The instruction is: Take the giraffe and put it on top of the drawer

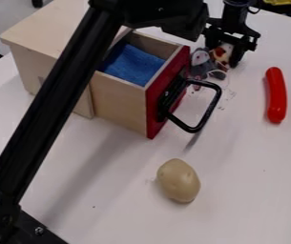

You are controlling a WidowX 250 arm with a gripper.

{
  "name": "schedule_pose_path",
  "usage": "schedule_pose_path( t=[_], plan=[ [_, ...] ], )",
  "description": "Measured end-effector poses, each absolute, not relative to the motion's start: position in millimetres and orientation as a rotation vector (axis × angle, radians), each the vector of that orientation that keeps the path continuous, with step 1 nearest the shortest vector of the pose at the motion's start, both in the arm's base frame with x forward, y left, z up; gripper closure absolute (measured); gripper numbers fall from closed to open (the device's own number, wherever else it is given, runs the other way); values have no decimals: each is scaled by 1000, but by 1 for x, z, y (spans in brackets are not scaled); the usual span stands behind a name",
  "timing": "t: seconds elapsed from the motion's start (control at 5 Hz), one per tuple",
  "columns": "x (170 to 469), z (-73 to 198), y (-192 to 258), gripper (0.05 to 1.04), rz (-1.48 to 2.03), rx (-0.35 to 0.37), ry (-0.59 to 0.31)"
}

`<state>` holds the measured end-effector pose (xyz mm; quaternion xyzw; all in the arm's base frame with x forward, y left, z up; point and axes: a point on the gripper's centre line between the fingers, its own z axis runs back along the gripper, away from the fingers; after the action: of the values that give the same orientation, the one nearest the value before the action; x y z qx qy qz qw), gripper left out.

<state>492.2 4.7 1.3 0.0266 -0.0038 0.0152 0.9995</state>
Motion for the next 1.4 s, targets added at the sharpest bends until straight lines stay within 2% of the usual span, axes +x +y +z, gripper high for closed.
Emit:
schedule_pose_path(
  t=[0.2, 0.6, 0.8, 1.0, 1.2, 1.4],
  plan=[
    [492, 3, 4, 578, 28, 51, -20],
    [492, 12, -1, 612, 21, 15, -20],
    [501, 47, -3, 612, 20, -1, -72],
    [507, 101, -7, 612, -2, -18, -173],
    [496, 141, -7, 612, -26, -22, -238],
    [465, 161, 1, 612, -54, -35, -261]
  ],
)
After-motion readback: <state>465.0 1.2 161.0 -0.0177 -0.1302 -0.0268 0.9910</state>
